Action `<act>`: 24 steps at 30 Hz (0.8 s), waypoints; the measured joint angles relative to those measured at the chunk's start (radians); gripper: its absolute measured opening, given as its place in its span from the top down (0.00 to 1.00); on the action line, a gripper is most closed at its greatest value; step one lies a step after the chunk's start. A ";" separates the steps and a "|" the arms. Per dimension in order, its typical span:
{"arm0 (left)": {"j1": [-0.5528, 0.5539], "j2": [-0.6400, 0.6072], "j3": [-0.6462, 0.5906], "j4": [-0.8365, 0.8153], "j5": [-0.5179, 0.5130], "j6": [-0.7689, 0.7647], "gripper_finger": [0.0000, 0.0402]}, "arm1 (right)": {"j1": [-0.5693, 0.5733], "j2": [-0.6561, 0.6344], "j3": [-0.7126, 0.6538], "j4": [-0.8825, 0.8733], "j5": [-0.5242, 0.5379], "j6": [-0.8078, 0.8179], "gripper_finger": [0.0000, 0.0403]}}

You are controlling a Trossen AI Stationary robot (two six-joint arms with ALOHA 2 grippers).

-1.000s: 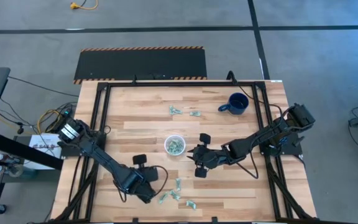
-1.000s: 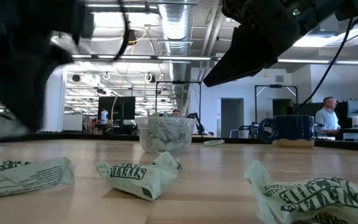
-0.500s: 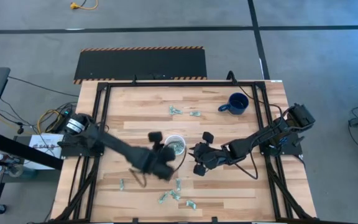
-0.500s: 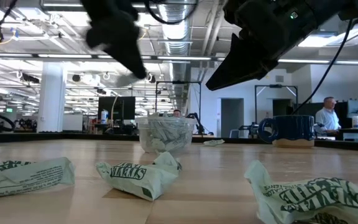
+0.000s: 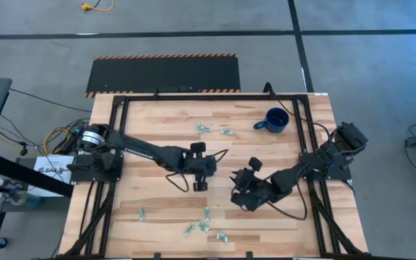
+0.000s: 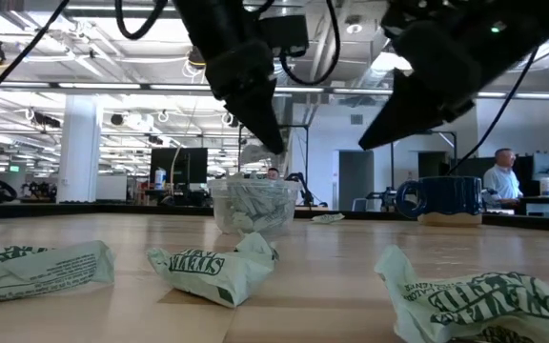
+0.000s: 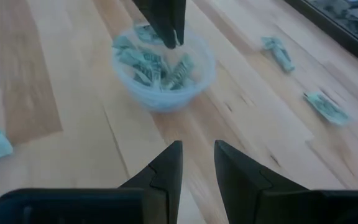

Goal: Pick and place items into bin
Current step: Put the stevia packet into the transparent bin

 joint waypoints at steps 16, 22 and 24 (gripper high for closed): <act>0.033 -0.001 -0.005 -0.032 0.062 -0.033 1.00 | 0.024 0.000 0.000 -0.012 0.033 0.043 0.79; 0.048 -0.001 -0.005 -0.105 0.059 -0.057 0.98 | 0.024 0.000 0.000 -0.009 0.032 0.043 0.79; 0.051 -0.001 -0.005 -0.124 0.055 -0.060 0.94 | 0.024 0.000 0.000 -0.009 0.032 0.053 0.79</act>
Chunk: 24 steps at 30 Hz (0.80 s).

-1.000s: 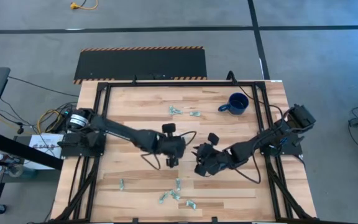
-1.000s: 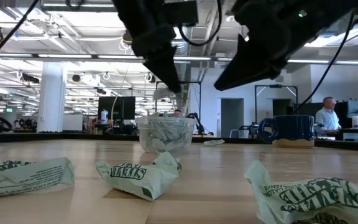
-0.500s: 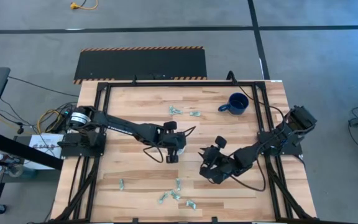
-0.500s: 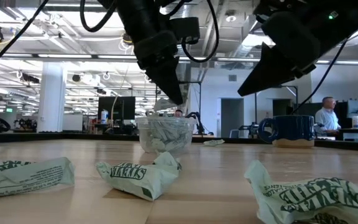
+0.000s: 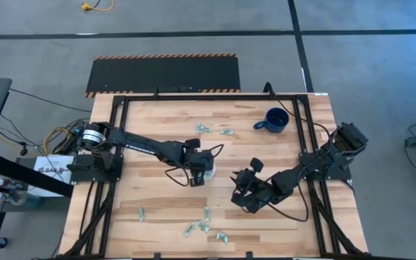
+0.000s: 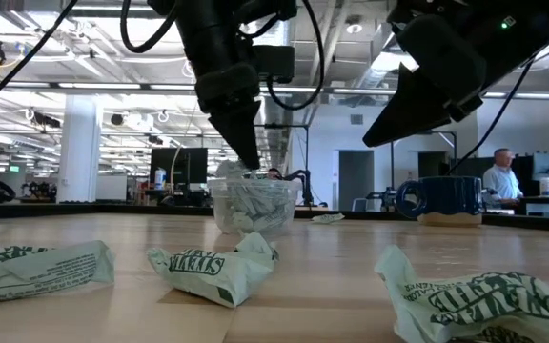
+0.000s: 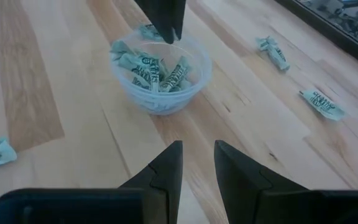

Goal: Pick and place items into bin
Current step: Put the stevia packet into the transparent bin

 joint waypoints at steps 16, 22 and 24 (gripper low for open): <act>-0.003 0.000 0.053 -0.159 -0.070 -0.022 0.67 | -0.007 0.000 0.000 -0.005 0.002 0.015 0.79; -0.053 -0.076 0.066 -0.254 -0.090 -0.059 0.67 | -0.022 0.000 0.000 -0.020 0.000 0.016 0.79; -0.078 -0.124 0.059 -0.280 -0.090 -0.083 0.67 | -0.022 0.000 0.000 -0.027 0.000 0.017 0.79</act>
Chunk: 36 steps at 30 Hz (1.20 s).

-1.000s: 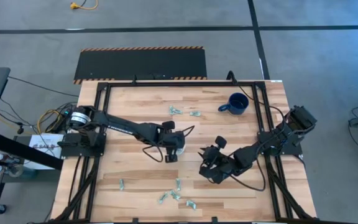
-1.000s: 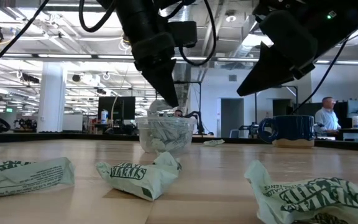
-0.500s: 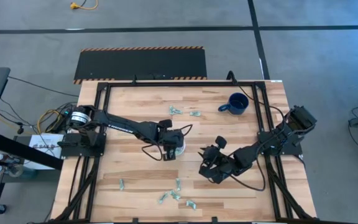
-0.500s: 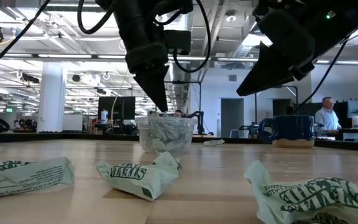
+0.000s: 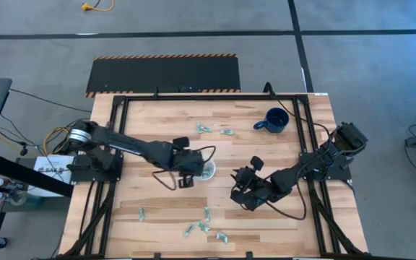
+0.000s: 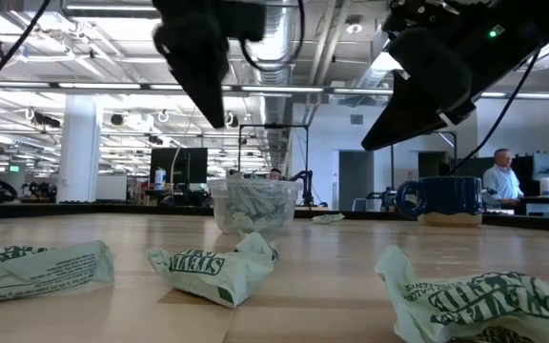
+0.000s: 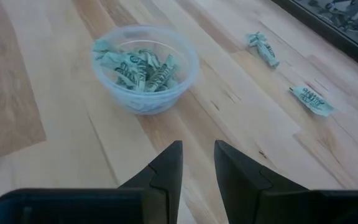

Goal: Pick and place items into bin
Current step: Put the stevia packet into the transparent bin

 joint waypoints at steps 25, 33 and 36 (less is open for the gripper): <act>-0.634 -0.271 -0.297 -0.008 -0.364 -0.618 0.67 | -0.473 -0.086 0.001 0.049 -0.521 -0.398 0.79; -0.646 -0.278 -0.345 0.158 -0.496 -0.516 0.67 | -0.818 -0.111 0.001 0.058 -0.869 -0.509 0.79; -0.626 -0.277 -0.363 0.227 -0.493 -0.450 0.67 | -0.916 -0.111 0.001 0.057 -0.952 -0.524 0.79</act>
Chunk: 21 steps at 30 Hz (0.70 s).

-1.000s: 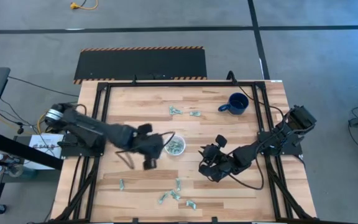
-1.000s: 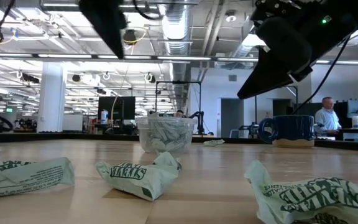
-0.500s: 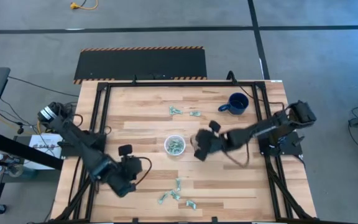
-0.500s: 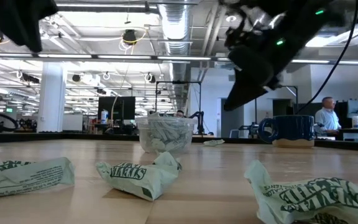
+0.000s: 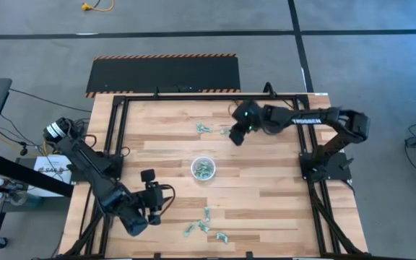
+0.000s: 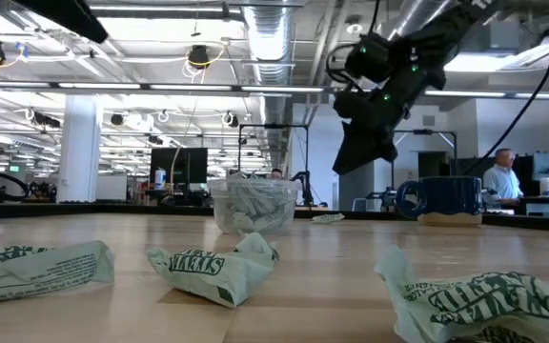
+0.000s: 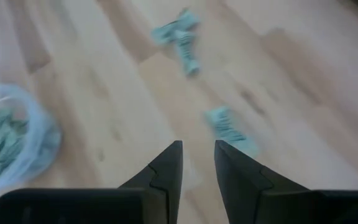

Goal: Pick and place items into bin
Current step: Put the stevia packet into the transparent bin

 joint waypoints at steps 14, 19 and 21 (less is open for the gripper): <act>0.184 -0.042 -0.054 0.201 0.192 0.298 0.67 | -0.128 0.018 -0.001 0.044 -0.070 -0.286 0.56; 0.258 -0.099 -0.054 0.270 0.271 0.458 0.67 | -0.118 0.022 0.000 0.040 -0.128 -0.352 0.50; 0.287 -0.115 -0.054 0.296 0.307 0.510 0.67 | -0.108 0.056 0.011 0.037 -0.129 -0.370 0.50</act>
